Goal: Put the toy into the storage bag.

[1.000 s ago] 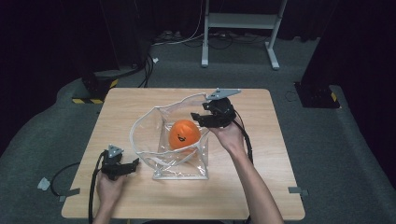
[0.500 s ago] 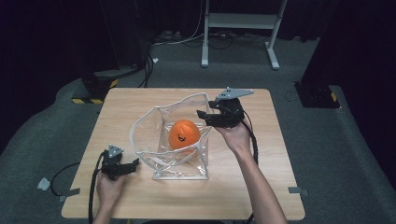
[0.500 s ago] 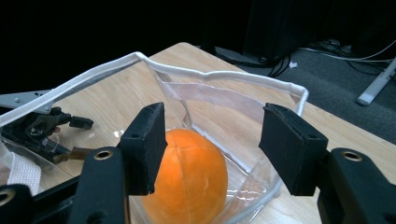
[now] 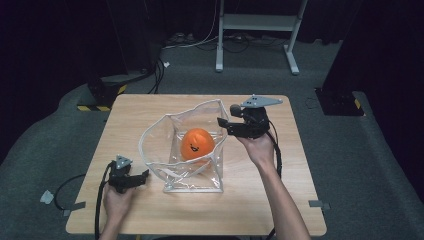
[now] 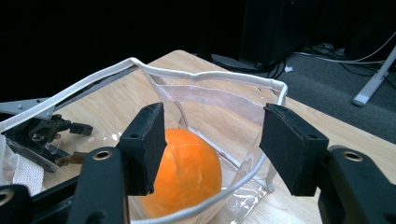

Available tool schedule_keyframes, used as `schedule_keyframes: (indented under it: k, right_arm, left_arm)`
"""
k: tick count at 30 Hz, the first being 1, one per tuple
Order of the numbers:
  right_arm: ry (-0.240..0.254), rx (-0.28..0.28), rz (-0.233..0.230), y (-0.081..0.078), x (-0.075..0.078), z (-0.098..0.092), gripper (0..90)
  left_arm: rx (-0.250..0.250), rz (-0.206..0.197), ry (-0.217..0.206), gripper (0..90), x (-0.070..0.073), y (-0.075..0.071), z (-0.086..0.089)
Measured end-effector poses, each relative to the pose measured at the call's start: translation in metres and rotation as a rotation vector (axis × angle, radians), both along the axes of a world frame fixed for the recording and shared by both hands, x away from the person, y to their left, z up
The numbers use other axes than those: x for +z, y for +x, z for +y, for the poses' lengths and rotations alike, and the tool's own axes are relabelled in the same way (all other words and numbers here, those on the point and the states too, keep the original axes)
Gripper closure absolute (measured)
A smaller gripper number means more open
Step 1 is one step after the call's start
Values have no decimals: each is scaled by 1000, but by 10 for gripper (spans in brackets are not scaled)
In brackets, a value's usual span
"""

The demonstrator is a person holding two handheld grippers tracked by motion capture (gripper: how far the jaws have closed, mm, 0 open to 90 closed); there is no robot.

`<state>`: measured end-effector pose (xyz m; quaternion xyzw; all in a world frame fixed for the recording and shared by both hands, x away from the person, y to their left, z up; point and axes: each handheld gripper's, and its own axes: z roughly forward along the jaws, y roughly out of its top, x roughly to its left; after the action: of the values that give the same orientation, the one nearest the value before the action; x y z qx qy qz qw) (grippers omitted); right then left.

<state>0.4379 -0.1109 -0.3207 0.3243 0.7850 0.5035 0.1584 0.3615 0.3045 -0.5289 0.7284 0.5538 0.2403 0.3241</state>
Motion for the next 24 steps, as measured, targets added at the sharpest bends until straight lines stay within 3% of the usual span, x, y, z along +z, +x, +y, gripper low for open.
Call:
schedule_keyframes:
  k: [24]
  right_arm:
    - [60,-32,-31,-19,3,-31,399]
  left_arm:
    - [-7,3,3,168,0,-1,0]
